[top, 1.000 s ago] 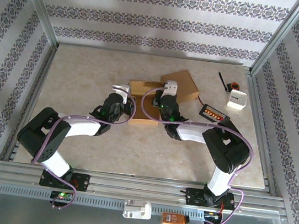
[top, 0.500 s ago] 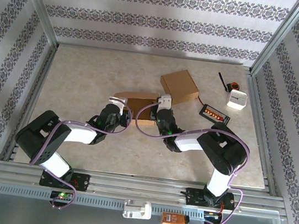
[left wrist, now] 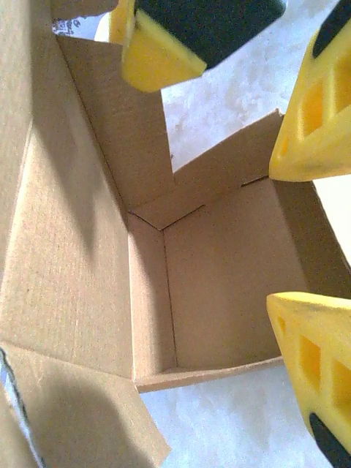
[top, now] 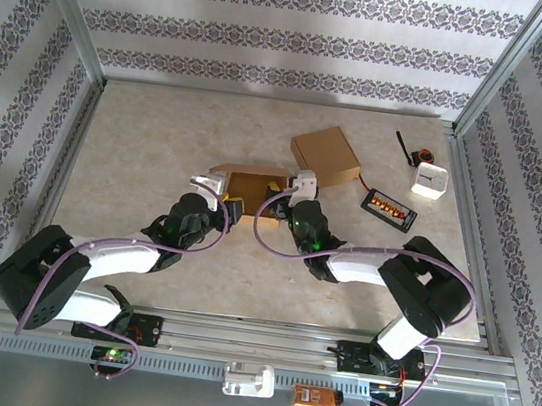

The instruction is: Fold the paper box

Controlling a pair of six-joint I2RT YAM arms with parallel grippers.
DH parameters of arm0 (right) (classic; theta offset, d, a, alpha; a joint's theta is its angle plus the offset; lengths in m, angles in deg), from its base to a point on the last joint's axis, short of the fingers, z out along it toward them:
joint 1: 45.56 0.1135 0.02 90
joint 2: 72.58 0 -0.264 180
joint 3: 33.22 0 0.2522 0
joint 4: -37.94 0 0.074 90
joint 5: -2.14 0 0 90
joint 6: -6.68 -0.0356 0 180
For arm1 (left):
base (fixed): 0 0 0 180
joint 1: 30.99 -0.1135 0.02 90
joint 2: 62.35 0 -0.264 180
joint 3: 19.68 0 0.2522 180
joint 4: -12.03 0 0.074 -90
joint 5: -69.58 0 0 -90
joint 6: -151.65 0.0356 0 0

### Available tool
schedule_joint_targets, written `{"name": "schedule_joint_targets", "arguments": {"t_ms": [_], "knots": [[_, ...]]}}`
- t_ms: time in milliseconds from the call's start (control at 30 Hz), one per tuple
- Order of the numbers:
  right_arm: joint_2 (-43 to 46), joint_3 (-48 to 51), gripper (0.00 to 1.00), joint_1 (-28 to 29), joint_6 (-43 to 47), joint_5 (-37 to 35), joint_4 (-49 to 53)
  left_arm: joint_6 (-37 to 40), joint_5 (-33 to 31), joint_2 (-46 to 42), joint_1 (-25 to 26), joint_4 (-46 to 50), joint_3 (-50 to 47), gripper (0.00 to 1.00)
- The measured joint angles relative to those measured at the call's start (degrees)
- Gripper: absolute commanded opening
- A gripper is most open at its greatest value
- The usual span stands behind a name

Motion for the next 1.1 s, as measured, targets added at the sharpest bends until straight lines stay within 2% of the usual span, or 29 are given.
{"name": "schedule_joint_targets", "arguments": {"t_ms": [167, 267, 367, 467, 600, 700, 800, 933, 1000, 1100], "knots": [[8.8, 3.4, 0.83, 0.0, -2.0, 4.1, 4.3, -1.2, -1.0, -6.7, 1.7, 5.0, -0.9, 0.49], [17.8, 4.1, 0.84, 0.0, -4.3, 9.5, 12.4, -3.4, -1.3, -14.4, 3.5, 11.3, -0.8, 0.51], [28.5, 2.4, 0.84, 0.0, -7.7, 15.1, 23.4, -8.1, -1.9, -23.7, 4.4, 22.8, 1.9, 0.51], [35.1, -3.2, 0.85, -0.1, -10.4, 19.4, 34.2, -12.1, -4.0, -29.2, 4.4, 36.2, 10.0, 0.52], [35.9, -14.6, 0.85, -2.3, -13.4, 24.8, 46.7, -13.9, -6.1, -26.2, 3.0, 51.2, 25.7, 0.52], [32.0, -22.7, 0.84, -7.3, -14.7, 30.1, 53.7, -13.6, -5.2, -21.5, -2.0, 57.8, 33.6, 0.53], [25.6, -29.2, 0.83, -14.1, -15.7, 37.3, 59.7, -11.7, -0.2, -16.3, -11.9, 62.2, 36.2, 0.55], [15.9, -35.1, 0.79, -22.4, -16.9, 46.6, 66.2, -9.6, 10.7, -6.3, -26.7, 66.6, 37.5, 0.54], [13.2, -35.9, 0.79, -24.3, -16.6, 47.9, 68.3, -9.6, 15.3, -2.0, -30.5, 66.5, 37.2, 0.55], [12.5, -35.8, 0.81, -24.5, -14.8, 48.8, 71.5, -9.1, 18.2, 1.9, -31.9, 66.4, 35.9, 0.54]]}}
